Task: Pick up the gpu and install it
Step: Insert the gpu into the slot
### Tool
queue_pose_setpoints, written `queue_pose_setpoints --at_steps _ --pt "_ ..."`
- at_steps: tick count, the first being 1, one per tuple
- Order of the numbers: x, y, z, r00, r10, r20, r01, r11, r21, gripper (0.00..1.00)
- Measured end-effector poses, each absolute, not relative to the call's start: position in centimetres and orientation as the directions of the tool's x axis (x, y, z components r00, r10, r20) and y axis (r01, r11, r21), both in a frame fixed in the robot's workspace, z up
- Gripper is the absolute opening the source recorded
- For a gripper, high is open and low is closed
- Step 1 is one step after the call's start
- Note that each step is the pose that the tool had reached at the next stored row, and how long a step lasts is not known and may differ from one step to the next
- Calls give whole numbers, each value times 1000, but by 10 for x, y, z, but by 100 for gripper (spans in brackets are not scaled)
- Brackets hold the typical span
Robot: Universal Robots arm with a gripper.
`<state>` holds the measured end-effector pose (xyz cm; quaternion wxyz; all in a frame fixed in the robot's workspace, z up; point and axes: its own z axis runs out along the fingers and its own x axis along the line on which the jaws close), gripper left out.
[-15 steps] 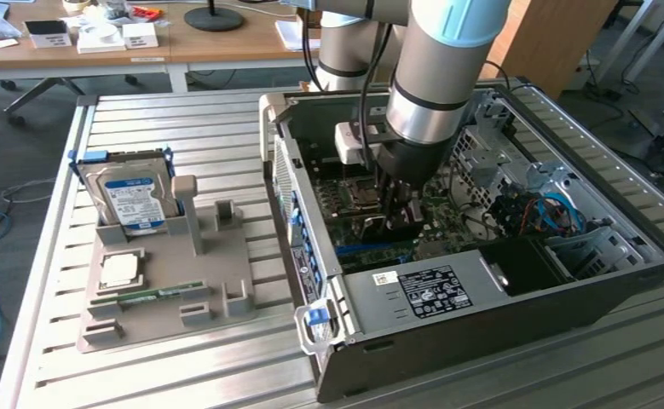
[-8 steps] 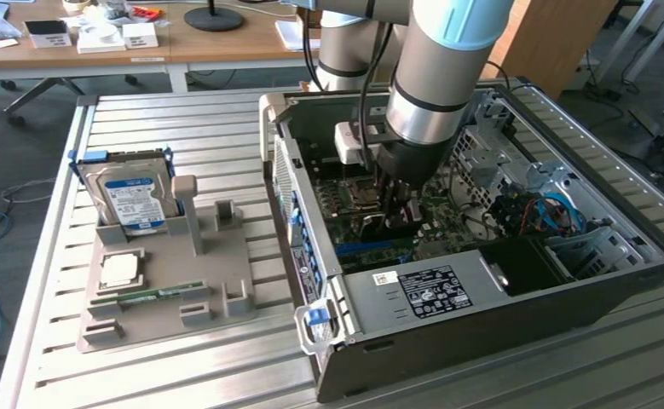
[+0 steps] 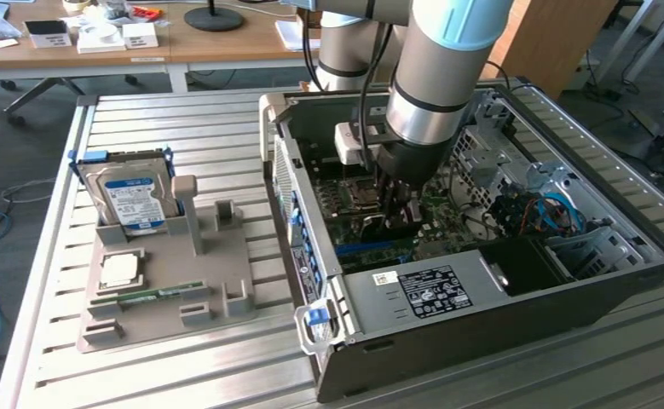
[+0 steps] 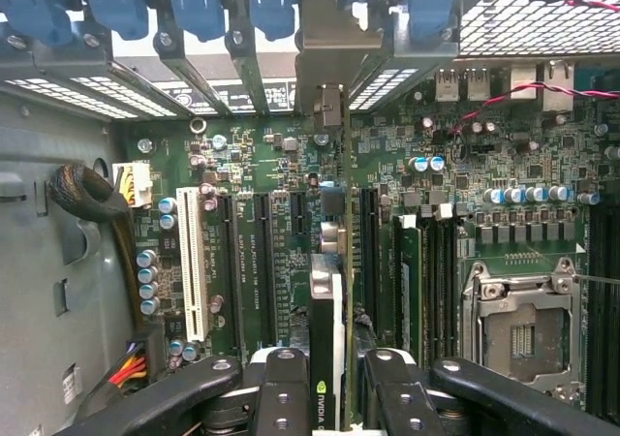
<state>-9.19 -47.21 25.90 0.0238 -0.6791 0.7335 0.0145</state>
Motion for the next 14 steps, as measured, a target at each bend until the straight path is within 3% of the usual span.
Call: queue_pose_setpoints --at_steps 14 --pt "-90 -471 259 -77 -996 -49 -997 77 -2 27"
